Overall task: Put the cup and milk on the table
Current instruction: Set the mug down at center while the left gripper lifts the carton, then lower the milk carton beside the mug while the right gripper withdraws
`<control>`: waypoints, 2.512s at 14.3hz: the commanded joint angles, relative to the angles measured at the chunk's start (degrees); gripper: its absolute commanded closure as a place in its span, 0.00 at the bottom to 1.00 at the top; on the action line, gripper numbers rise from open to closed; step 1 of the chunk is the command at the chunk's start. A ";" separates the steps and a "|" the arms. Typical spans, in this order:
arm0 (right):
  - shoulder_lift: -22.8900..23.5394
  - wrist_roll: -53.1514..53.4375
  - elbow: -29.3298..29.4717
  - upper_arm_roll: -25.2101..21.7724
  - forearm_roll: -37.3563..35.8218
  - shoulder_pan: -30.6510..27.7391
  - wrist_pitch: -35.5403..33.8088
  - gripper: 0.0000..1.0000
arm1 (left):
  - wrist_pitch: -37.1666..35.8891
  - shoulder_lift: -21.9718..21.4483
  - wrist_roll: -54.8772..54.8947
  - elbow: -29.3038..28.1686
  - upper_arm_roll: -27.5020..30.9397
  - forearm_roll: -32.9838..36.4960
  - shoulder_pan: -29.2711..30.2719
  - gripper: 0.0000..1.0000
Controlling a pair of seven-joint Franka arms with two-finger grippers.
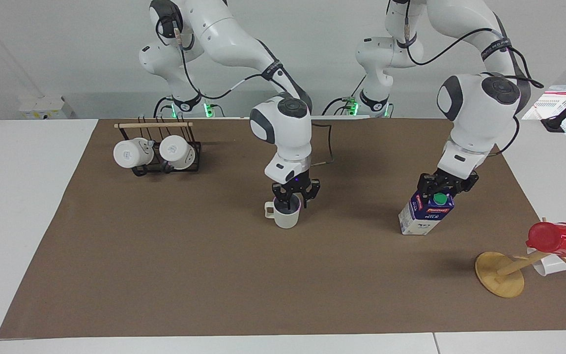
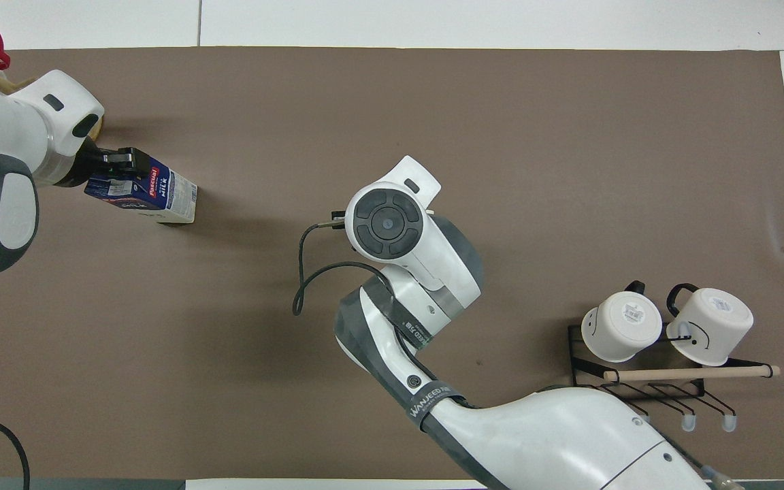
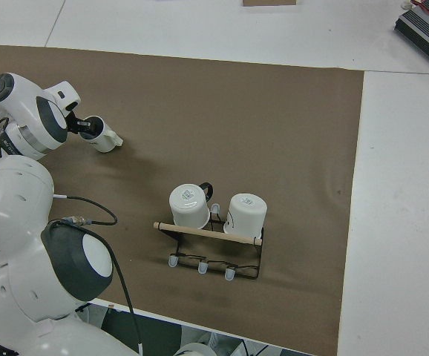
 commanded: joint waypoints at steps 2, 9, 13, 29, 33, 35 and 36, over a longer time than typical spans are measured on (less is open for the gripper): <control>-6.28 0.41 -0.08 -0.55 -0.33 -1.74 -3.21 0.00 | -1.55 -0.46 -8.83 2.83 0.20 1.67 -4.27 1.00; -19.30 -11.61 0.10 -0.64 -0.95 -16.94 -18.16 0.00 | -1.10 2.26 -30.45 4.67 0.20 7.56 -19.04 1.00; -23.26 -20.48 0.98 -0.73 -0.77 -23.97 -25.80 0.00 | -1.10 5.34 -37.67 8.63 0.11 7.39 -24.40 1.00; -30.56 -26.05 2.48 -1.61 4.33 -36.12 -49.29 0.00 | -0.75 4.73 -38.47 4.76 0.02 7.21 -29.69 1.00; -30.83 -26.14 2.21 -1.52 3.27 -36.12 -48.75 0.00 | -0.58 4.73 -37.86 4.85 0.02 7.21 -29.69 0.05; -30.74 -26.49 2.47 -1.52 3.36 -36.38 -48.76 0.00 | -0.23 4.73 -37.77 4.85 0.02 7.30 -29.60 0.00; -30.48 -27.01 2.99 -1.52 3.27 -36.38 -48.76 0.00 | -0.23 4.73 -37.77 4.85 0.02 7.21 -29.60 0.00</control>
